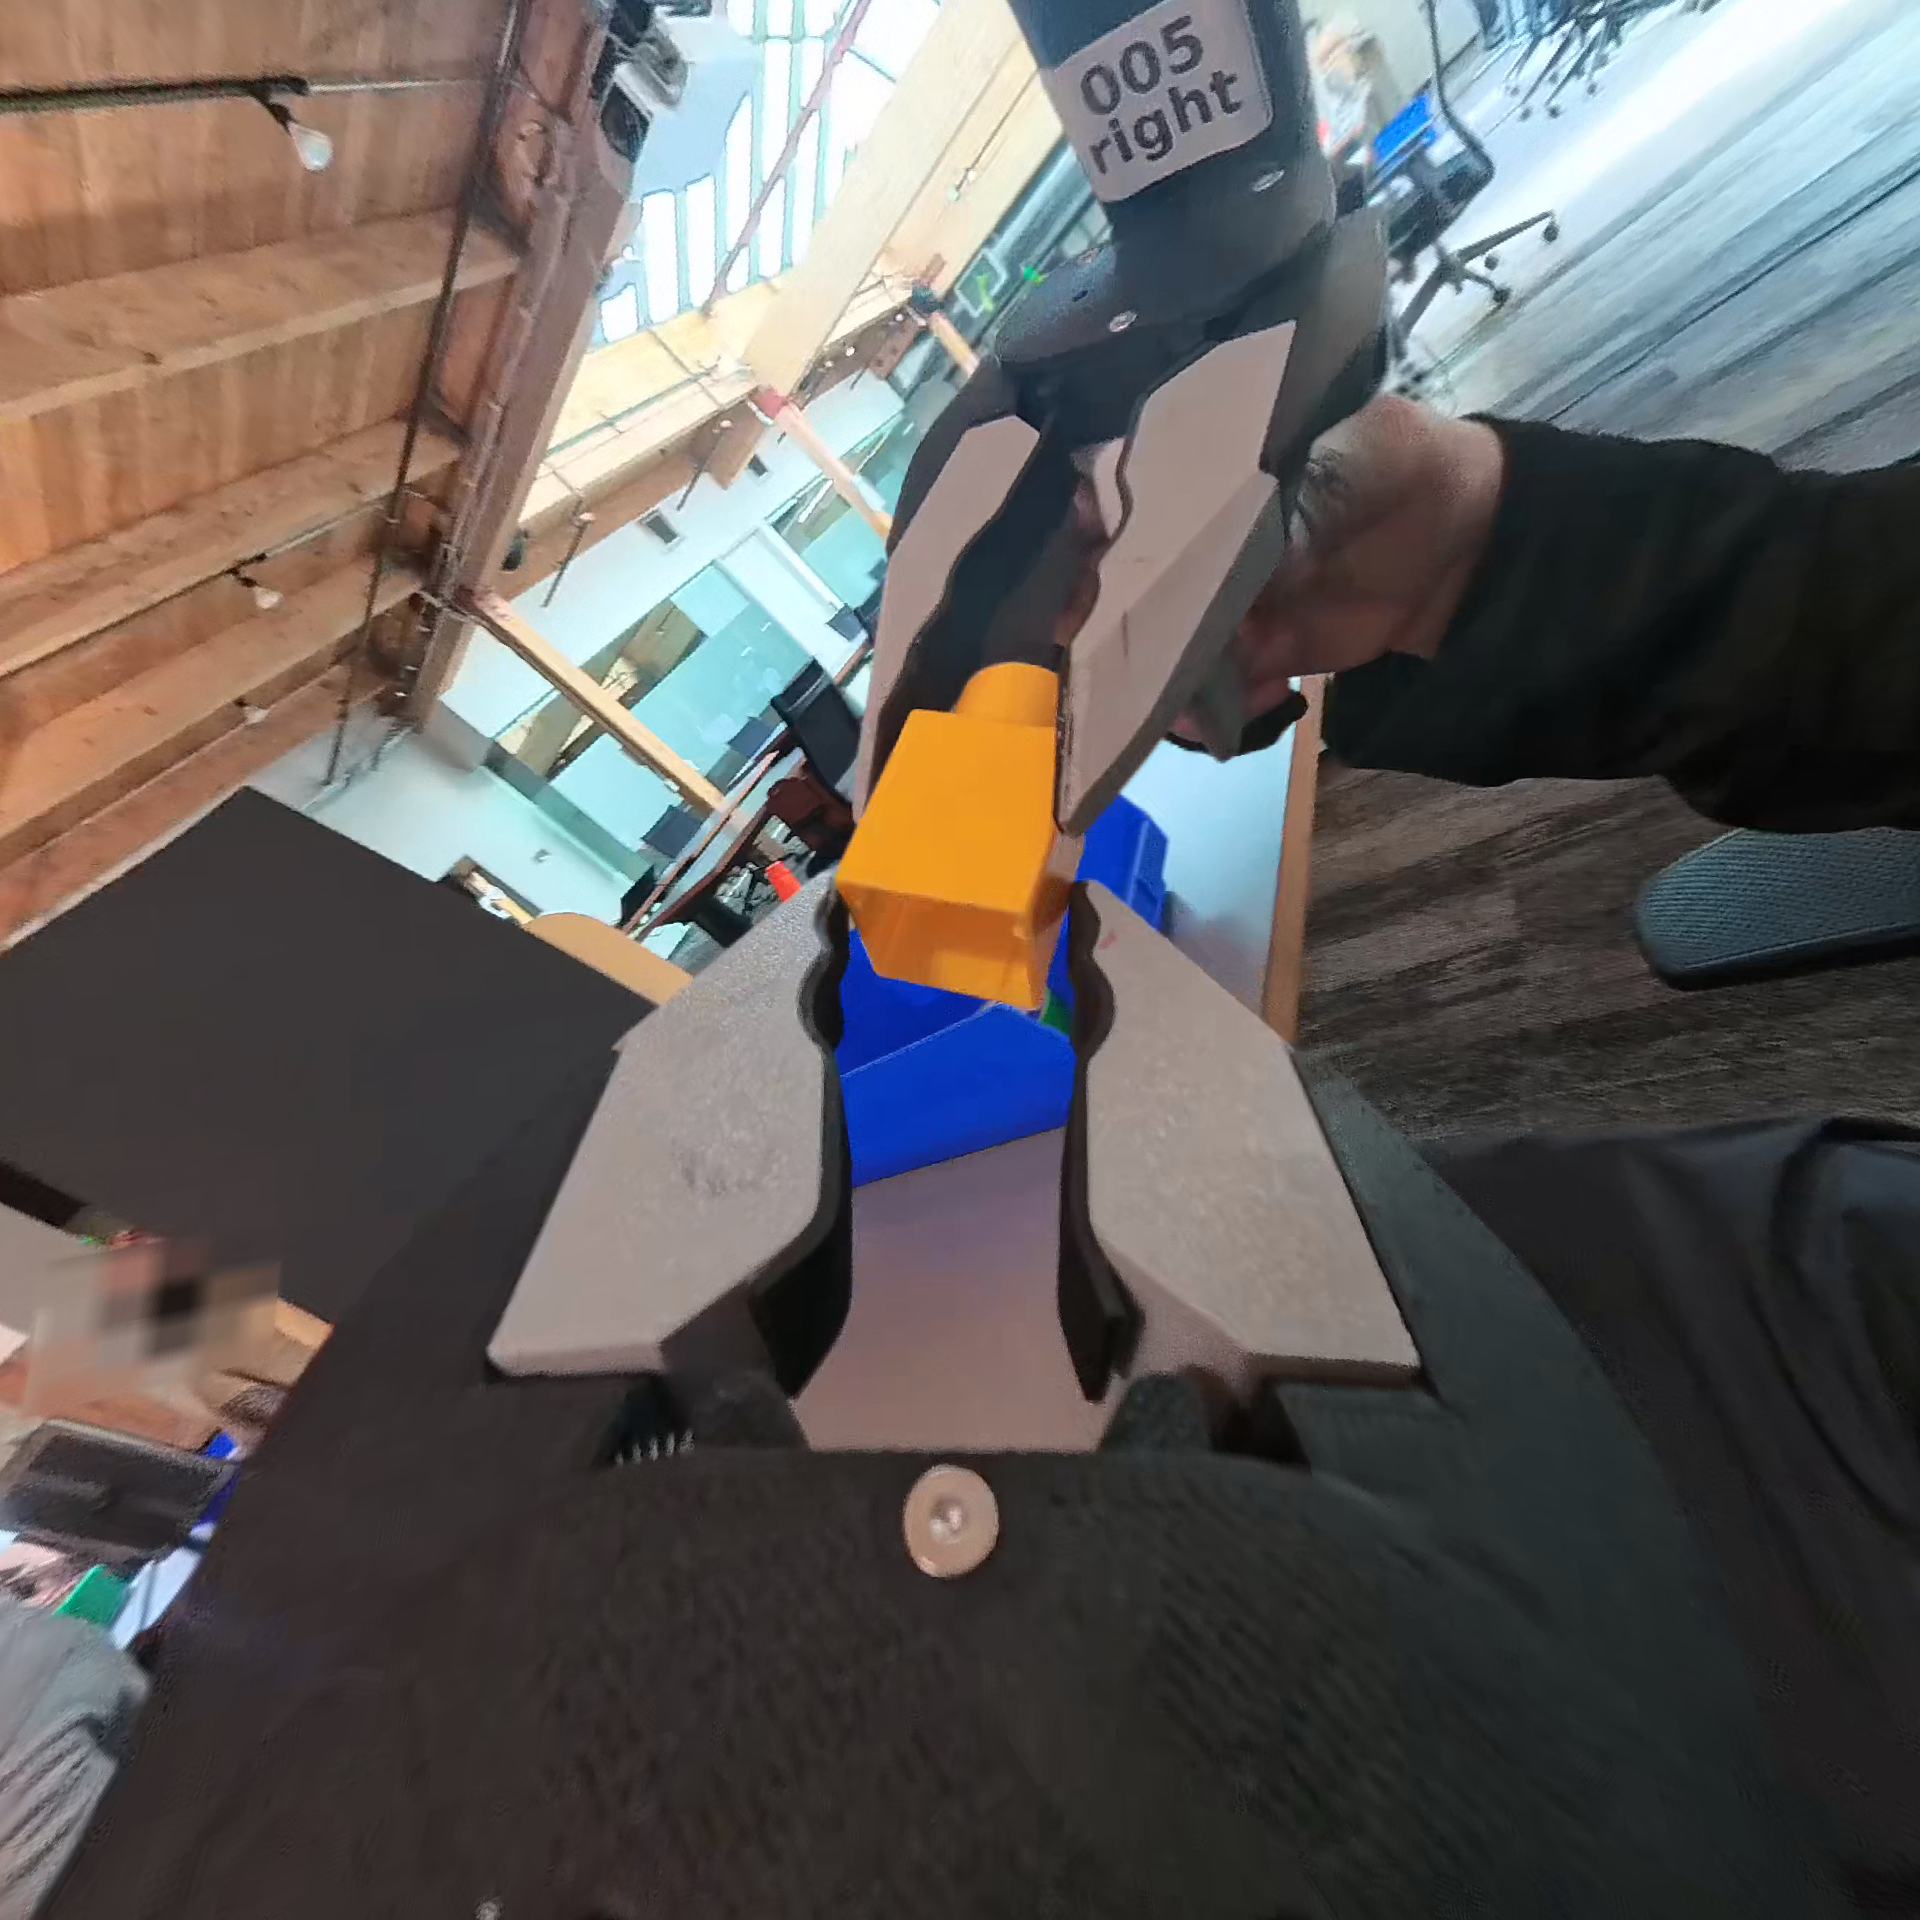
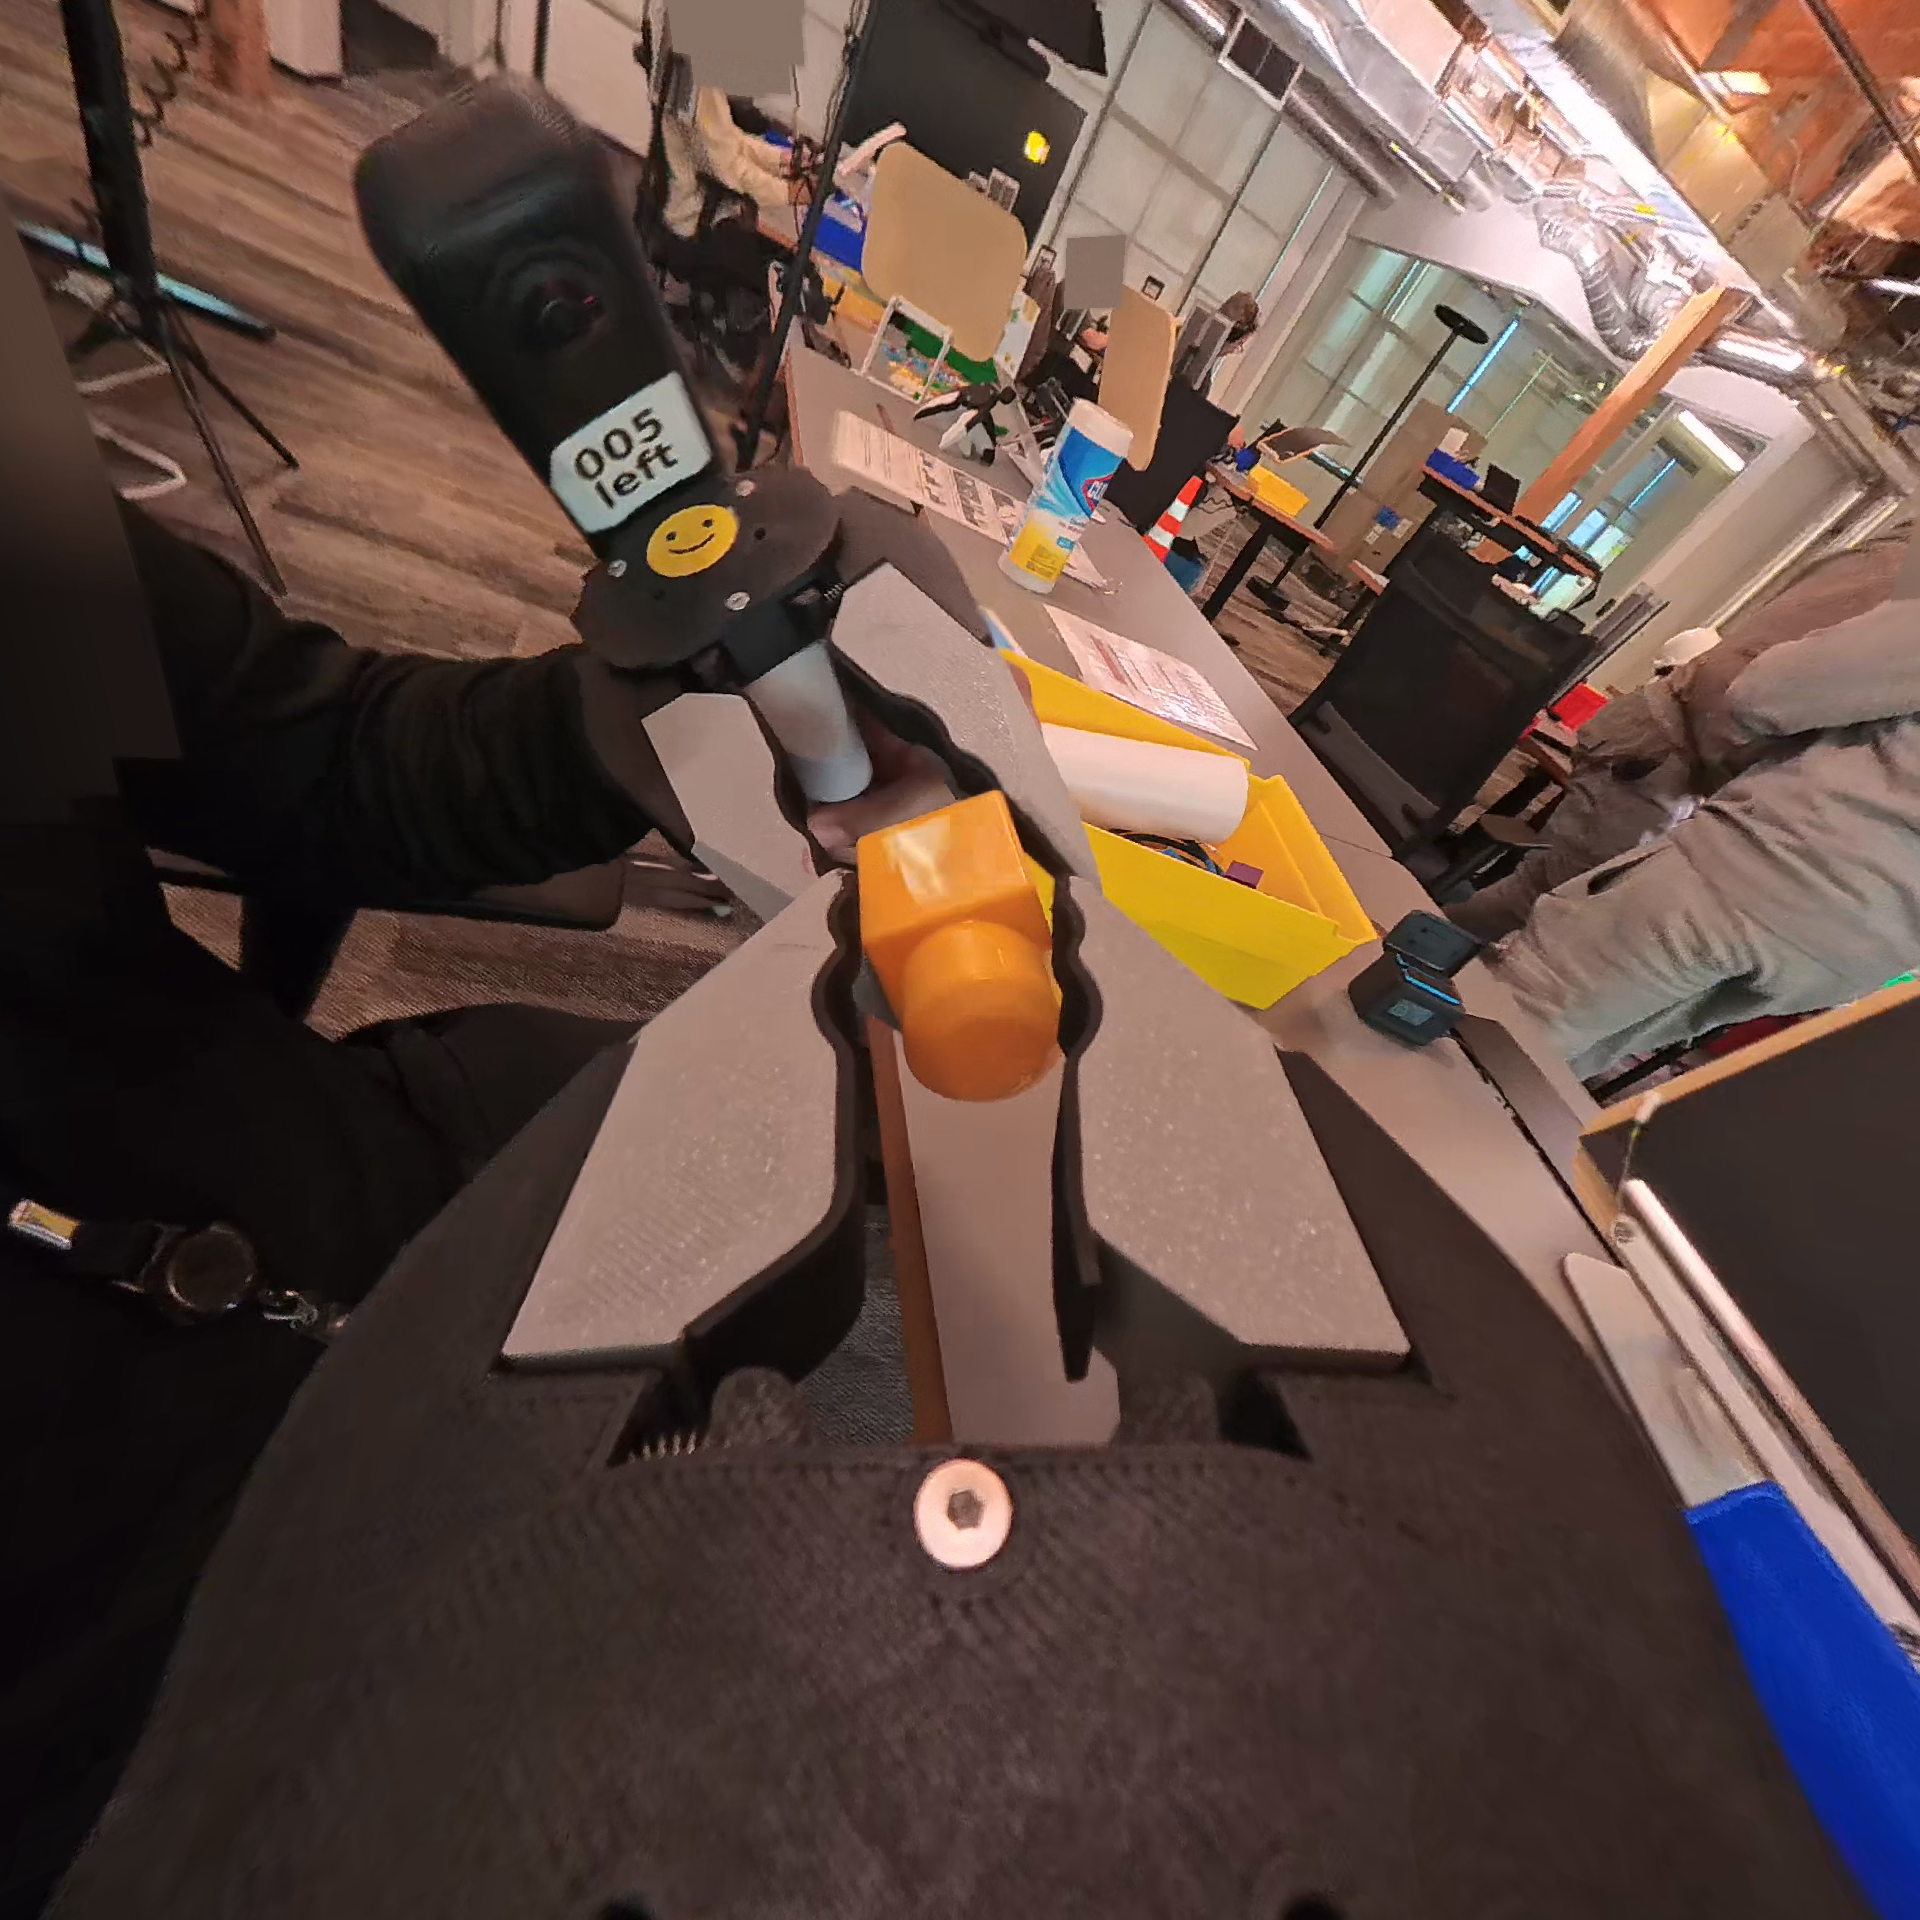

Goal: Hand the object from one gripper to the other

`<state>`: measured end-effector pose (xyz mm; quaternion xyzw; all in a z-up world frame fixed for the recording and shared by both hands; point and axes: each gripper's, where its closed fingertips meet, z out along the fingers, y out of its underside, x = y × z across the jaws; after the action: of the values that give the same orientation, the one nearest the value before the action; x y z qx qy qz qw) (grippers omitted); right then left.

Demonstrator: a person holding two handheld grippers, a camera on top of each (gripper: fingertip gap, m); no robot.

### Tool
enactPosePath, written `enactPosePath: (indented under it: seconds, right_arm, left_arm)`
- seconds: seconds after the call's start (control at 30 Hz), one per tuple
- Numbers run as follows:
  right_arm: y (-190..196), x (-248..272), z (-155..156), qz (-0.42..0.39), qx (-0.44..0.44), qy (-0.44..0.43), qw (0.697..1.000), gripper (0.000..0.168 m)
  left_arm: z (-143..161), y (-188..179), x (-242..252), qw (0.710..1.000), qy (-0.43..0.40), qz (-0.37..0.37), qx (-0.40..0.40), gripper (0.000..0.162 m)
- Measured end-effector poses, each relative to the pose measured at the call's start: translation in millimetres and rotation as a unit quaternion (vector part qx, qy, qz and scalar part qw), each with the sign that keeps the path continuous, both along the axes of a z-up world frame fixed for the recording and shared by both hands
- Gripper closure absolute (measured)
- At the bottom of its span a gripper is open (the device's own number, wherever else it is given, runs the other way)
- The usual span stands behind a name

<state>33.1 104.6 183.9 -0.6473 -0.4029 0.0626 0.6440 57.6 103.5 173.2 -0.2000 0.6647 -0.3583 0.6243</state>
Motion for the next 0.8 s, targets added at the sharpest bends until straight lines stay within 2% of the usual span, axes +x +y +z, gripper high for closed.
enactPosePath:
  seconds: [0.07, 0.17, 0.27, 0.33, 0.4, 0.47, 0.63, 0.8]
  right_arm:
    - [2, 6, 2, -0.001, -0.010, 0.025, 1.000, 0.133]
    - [6, 23, 14, -0.021, -0.012, 0.083, 0.996, 0.134]
    - [2, 36, 29, 0.008, -0.028, 0.182, 0.983, 0.134]
    - [-6, 37, 44, 0.070, -0.048, 0.278, 0.957, 0.135]
    - [-13, 38, 56, 0.141, -0.086, 0.369, 0.915, 0.134]
    - [-13, 38, 56, 0.178, -0.131, 0.417, 0.882, 0.134]
    - [-3, 39, 50, 0.189, -0.175, 0.454, 0.853, 0.134]
    - [6, 17, 21, 0.163, -0.223, 0.384, 0.881, 0.134]
  left_arm:
    - [2, 5, 0, 1.000, -0.008, 0.018, 0.007, 0.124]
    - [8, 19, -1, 0.996, -0.042, 0.067, 0.041, 0.140]
    - [17, 29, -5, 0.985, -0.080, 0.121, 0.093, 0.134]
    - [18, 30, -6, 0.977, -0.092, 0.141, 0.132, 0.131]
    - [15, 28, -5, 0.970, -0.095, 0.155, 0.164, 0.123]
    - [14, 25, -4, 0.965, -0.098, 0.161, 0.181, 0.119]
    - [19, 17, -5, 0.964, -0.119, 0.157, 0.181, 0.117]
    - [20, 9, -8, 0.963, -0.125, 0.146, 0.188, 0.118]
